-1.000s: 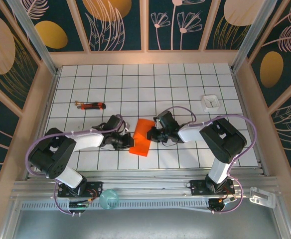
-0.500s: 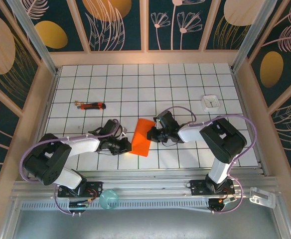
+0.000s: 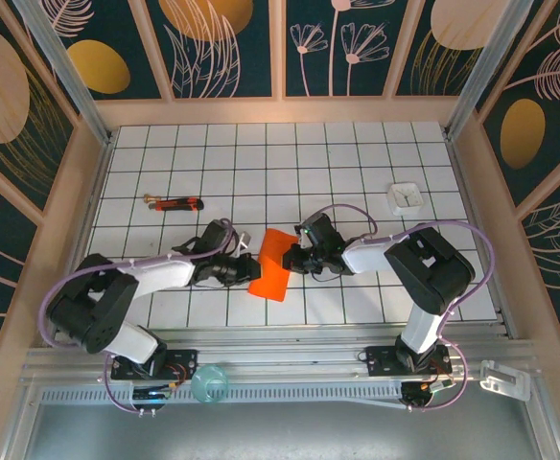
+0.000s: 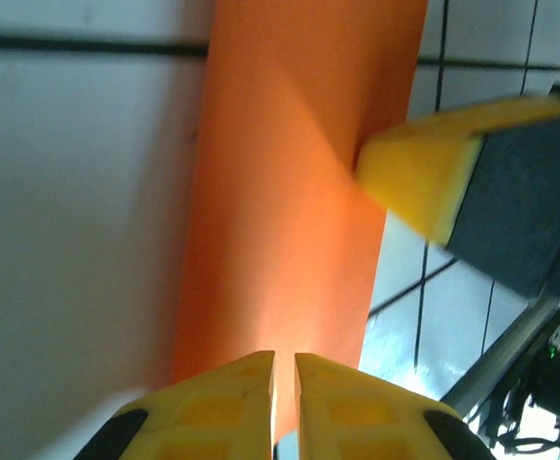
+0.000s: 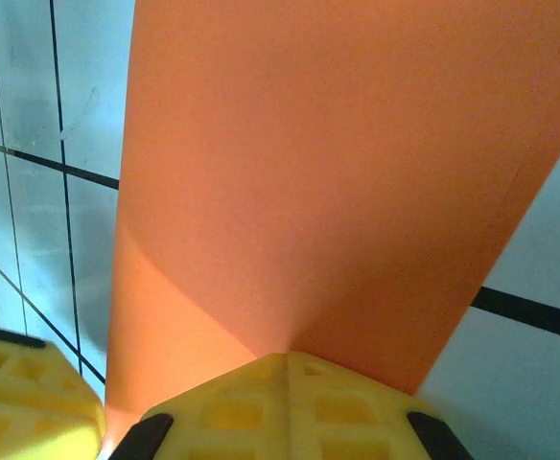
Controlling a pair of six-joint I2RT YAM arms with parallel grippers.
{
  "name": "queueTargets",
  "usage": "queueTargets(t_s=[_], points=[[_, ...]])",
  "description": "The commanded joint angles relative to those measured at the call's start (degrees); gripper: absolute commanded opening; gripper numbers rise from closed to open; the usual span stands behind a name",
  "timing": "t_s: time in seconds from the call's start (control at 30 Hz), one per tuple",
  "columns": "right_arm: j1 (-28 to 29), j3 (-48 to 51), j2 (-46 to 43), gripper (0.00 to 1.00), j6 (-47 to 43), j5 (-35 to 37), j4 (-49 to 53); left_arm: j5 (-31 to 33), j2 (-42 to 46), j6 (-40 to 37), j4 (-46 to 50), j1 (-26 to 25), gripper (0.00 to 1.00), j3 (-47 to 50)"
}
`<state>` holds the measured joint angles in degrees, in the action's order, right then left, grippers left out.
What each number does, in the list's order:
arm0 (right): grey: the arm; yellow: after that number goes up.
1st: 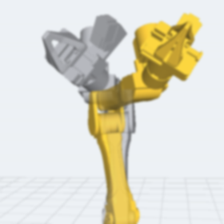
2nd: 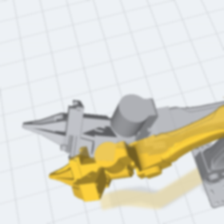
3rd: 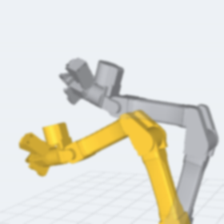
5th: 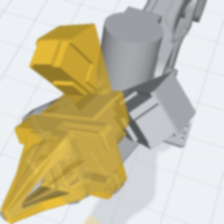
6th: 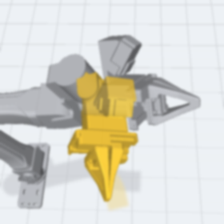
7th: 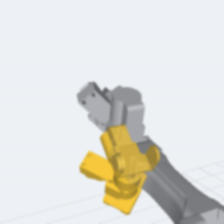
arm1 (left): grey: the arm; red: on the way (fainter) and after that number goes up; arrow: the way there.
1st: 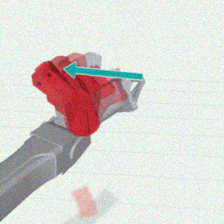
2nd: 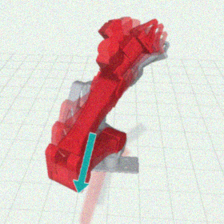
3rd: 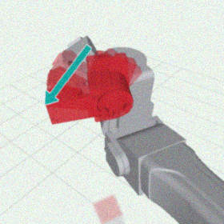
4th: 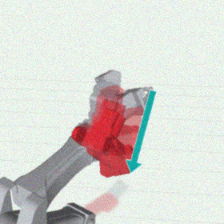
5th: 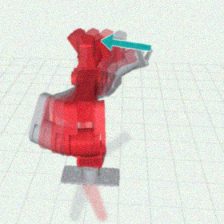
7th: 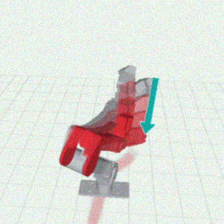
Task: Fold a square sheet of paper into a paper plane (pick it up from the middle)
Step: First fold in half a square sheet of paper at the center of the table.
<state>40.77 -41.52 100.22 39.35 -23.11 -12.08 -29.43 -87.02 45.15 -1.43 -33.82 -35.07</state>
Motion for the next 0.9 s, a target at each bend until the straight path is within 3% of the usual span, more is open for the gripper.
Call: queueTargets(t_s=[0.0,0.33,0.53,0.87], points=[[-0.3,2.6,3.2,0.0,-1.6,9.0,12.2,1.4,-4.4,-0.8,-3.7,1.7,0.14,-4.3],[-0.3,2.9,3.0,0.0,-1.7,9.7,12.5,5.7,-8.3,-5.6,0.7,3.8,0.12,-4.6],[-0.3,2.9,3.1,0.0,-1.6,9.5,12.3,0.2,-5.3,-2.5,-4.7,3.8,0.17,-6.9],[-0.3,3.0,3.0,0.0,-1.7,9.6,12.3,2.8,-16.9,-5.2,-3.5,4.1,0.15,-13.7]])
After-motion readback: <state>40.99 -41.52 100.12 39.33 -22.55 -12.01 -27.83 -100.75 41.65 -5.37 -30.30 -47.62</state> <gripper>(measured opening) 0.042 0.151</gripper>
